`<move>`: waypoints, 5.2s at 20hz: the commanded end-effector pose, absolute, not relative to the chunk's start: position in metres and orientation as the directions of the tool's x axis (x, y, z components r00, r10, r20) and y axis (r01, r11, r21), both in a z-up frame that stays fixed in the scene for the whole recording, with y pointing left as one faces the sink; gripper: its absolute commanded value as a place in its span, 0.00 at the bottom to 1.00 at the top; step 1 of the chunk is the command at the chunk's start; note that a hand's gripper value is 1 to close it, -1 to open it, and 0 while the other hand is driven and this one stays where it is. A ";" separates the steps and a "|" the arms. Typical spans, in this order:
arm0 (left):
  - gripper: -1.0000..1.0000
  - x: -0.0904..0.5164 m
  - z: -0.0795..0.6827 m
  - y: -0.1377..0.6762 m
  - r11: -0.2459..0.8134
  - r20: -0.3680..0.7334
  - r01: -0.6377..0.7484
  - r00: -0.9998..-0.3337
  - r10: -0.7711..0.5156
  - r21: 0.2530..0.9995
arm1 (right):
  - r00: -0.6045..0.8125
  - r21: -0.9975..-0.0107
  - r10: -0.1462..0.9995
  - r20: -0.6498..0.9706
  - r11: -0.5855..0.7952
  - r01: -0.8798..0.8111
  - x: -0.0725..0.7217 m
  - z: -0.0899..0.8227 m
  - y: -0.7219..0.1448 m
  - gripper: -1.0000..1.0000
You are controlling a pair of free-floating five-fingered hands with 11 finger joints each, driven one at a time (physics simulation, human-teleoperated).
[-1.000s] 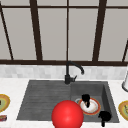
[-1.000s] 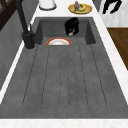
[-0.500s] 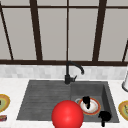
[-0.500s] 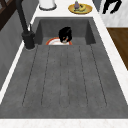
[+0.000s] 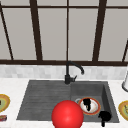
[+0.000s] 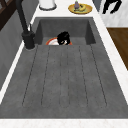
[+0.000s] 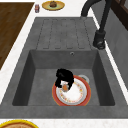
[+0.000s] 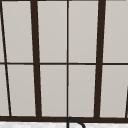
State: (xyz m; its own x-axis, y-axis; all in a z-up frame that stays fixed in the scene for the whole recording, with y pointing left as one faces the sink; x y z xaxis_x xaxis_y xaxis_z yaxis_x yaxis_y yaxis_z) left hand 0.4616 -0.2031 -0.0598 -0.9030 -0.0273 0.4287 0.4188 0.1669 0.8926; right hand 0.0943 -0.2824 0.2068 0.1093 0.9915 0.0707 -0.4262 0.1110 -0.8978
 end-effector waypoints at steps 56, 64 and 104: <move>0.00 0.420 0.113 0.076 0.424 0.425 0.420 -0.901 0.087 0.803 | 0.109 -0.898 0.991 0.071 0.111 -0.426 0.094 0.207 -0.282 0.50; 0.00 0.397 0.158 0.129 0.400 0.462 0.456 -0.882 0.090 0.795 | 0.109 -0.898 0.991 0.071 0.111 -0.426 0.094 0.207 -0.282 0.50; 0.00 0.348 0.202 0.309 0.345 0.467 0.453 -0.883 0.046 0.822 | 0.109 -0.898 0.991 0.071 0.111 -0.426 0.094 0.207 -0.282 0.50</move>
State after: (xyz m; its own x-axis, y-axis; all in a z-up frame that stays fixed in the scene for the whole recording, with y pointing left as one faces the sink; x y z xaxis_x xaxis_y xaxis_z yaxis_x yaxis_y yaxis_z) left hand 0.3503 0.3091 0.2051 -0.8831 0.0455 0.4669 0.4525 0.3450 0.8223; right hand 0.0943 -0.2824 0.2068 0.1093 0.9915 0.0707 -0.4262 0.1110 -0.8978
